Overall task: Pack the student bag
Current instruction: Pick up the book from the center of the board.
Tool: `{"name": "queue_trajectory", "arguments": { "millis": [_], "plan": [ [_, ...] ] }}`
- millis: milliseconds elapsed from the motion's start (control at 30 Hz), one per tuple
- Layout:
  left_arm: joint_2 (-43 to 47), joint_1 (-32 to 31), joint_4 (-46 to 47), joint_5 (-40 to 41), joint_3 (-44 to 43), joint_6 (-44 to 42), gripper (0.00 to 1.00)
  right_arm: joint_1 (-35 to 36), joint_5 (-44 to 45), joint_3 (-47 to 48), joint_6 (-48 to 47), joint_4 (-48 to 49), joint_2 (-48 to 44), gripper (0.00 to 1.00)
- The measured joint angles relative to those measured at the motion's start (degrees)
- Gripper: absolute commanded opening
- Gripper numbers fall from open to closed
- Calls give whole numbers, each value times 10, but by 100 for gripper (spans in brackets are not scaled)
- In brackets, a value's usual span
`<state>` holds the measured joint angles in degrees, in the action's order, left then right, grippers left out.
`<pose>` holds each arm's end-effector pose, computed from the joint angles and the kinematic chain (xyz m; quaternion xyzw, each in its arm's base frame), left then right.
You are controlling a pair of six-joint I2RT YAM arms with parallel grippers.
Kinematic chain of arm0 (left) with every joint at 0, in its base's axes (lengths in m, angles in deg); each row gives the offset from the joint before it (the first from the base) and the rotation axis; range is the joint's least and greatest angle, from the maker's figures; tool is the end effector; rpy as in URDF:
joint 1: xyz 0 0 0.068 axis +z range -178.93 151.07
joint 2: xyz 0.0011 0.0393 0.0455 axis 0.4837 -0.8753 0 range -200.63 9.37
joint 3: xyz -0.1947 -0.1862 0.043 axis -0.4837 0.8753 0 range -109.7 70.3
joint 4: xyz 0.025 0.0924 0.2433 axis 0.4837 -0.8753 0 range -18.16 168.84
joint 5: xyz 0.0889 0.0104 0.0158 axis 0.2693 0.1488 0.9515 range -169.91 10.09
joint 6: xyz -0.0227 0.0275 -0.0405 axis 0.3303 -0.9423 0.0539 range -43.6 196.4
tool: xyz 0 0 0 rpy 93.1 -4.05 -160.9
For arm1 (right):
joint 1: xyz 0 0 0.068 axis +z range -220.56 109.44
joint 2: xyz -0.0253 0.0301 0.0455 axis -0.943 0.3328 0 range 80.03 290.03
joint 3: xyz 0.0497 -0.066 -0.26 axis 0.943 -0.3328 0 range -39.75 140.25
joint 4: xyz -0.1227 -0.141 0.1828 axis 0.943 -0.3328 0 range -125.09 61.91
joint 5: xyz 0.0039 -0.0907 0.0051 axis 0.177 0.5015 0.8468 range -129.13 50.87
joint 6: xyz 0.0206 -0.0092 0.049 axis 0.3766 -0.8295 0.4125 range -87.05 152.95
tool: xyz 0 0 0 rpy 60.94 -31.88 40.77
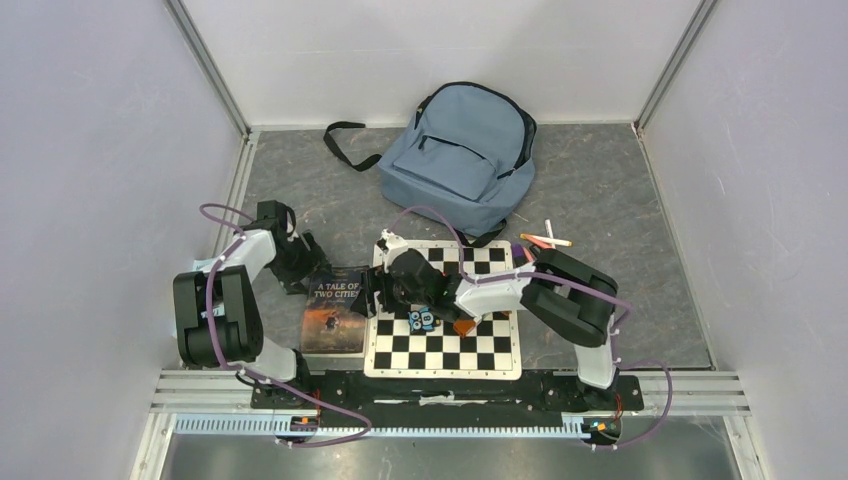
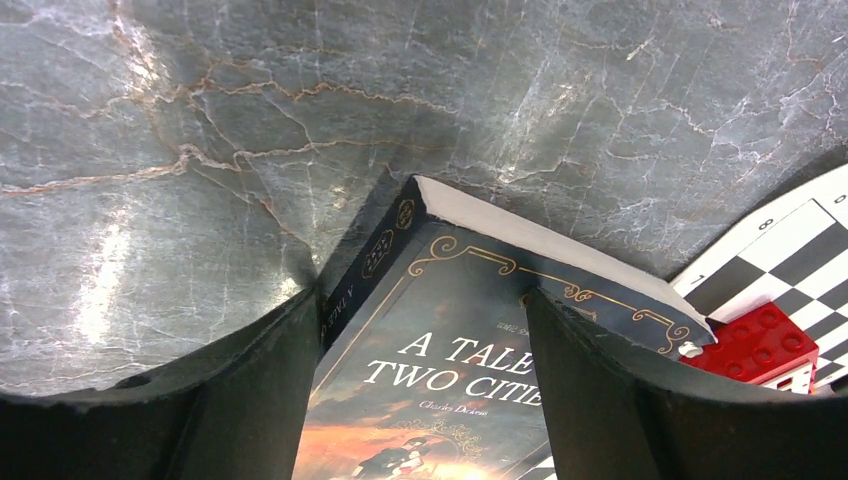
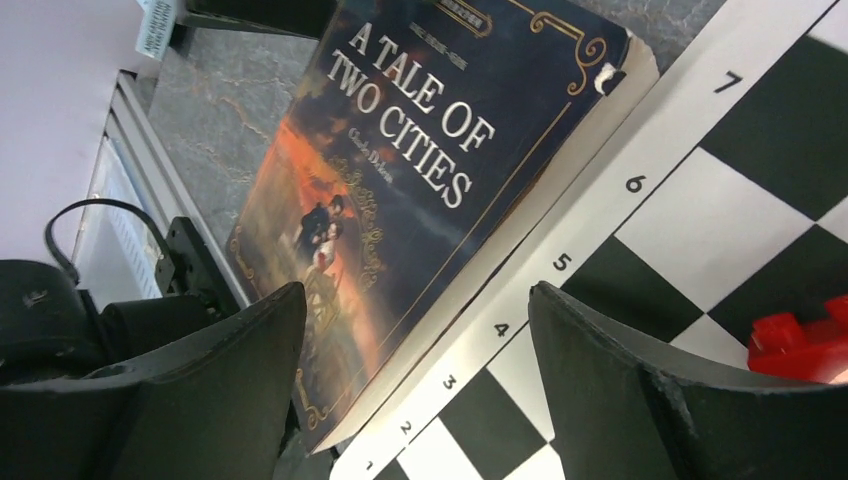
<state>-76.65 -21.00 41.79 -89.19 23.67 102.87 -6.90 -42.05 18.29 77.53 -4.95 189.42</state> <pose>0.2530 0.0294 0.1617 -0.2835 0.9483 -0.0982 0.1031 0.1777 0.3629 0.1568 -0.1550 0.8438 0.4287 0.2832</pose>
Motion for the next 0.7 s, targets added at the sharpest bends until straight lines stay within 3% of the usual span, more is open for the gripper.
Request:
{"name": "queue_trajectory", "arguments": {
  "millis": [267,600,700],
  "plan": [
    [-5,0,-1,-5,-4,-4,75,0,-12,41,28,12,61,76],
    [-6,15,49,24,-11,-35,51,-12,-53,132,21,16,137,78],
    [-6,19,68,32,-10,-41,48,-14,-62,155,9,16,152,78]
  ]
}}
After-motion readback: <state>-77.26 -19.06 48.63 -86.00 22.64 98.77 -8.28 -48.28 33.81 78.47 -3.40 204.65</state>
